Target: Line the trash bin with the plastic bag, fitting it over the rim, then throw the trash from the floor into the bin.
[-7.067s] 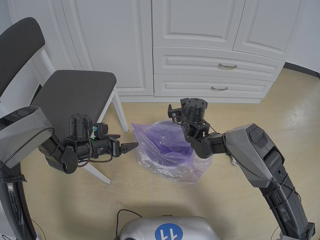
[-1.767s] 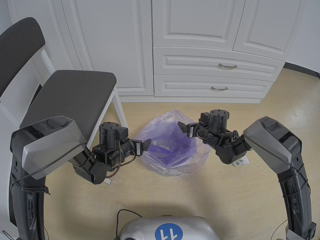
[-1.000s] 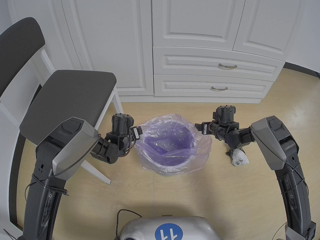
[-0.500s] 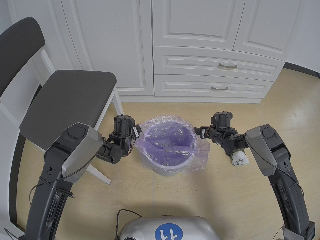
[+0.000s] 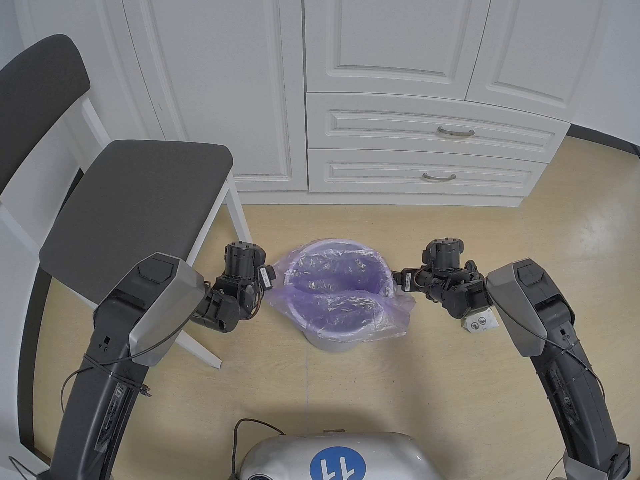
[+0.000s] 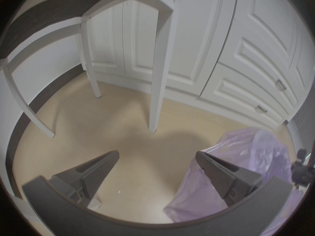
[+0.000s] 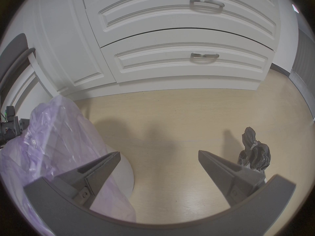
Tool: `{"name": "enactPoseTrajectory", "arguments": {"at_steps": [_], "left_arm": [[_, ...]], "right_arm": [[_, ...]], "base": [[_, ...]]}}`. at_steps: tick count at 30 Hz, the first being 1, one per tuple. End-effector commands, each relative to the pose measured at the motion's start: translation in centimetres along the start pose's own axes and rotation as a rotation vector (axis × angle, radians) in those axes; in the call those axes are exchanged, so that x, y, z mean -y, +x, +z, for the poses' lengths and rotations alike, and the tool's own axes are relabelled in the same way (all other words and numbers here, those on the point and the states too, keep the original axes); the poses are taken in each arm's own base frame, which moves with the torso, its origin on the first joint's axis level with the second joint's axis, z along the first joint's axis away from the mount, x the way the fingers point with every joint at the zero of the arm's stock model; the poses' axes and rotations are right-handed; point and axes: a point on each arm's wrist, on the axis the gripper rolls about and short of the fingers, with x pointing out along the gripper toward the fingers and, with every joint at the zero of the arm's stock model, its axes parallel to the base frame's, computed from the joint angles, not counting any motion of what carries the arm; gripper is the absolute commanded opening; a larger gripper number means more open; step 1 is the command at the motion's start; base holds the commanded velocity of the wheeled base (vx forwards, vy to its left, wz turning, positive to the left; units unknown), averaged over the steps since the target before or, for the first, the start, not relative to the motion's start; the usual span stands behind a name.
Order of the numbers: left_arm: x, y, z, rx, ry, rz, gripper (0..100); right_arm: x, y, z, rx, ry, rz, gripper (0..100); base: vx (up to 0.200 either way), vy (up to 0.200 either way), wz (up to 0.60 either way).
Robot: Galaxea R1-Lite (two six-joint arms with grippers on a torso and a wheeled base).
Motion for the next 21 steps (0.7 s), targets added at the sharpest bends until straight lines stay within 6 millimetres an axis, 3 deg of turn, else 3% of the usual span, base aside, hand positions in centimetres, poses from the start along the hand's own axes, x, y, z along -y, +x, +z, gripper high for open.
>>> {"name": "enactPoseTrajectory", "arguments": {"at_steps": [1, 4, 7, 12, 15, 21], "left_arm": [[0.1, -1.8, 0.8, -0.047, 0.021, 0.003, 100], [0.4, -3.3, 1.7, -0.051, 0.028, -0.011, 100], [1.0, -5.4, 2.8, -0.067, 0.035, -0.053, 100], [1.1, -7.8, 3.4, -0.108, 0.096, -0.110, 100], [0.7, -8.6, 2.8, -0.134, 0.175, -0.109, 100], [0.3, -9.1, 1.7, -0.175, 0.241, -0.125, 100]], "right_arm": [[-0.1, -0.1, 0.3, 0.014, 0.002, -0.001, 100], [-0.5, -0.8, 2.3, 0.056, 0.004, 0.000, 100], [-1.2, -2.7, 5.8, 0.119, 0.005, -0.041, 100], [-3.0, -5.4, 7.6, 0.127, -0.008, -0.056, 100], [-5.1, -7.1, 7.9, 0.123, -0.019, -0.073, 100], [-9.5, -9.9, 5.8, 0.047, -0.070, 0.004, 100]], "base": [[0.000, 0.000, 0.00], [0.000, 0.000, 0.00], [0.000, 0.000, 0.00], [0.000, 0.000, 0.00], [0.000, 0.000, 0.00], [0.000, 0.000, 0.00]]}}
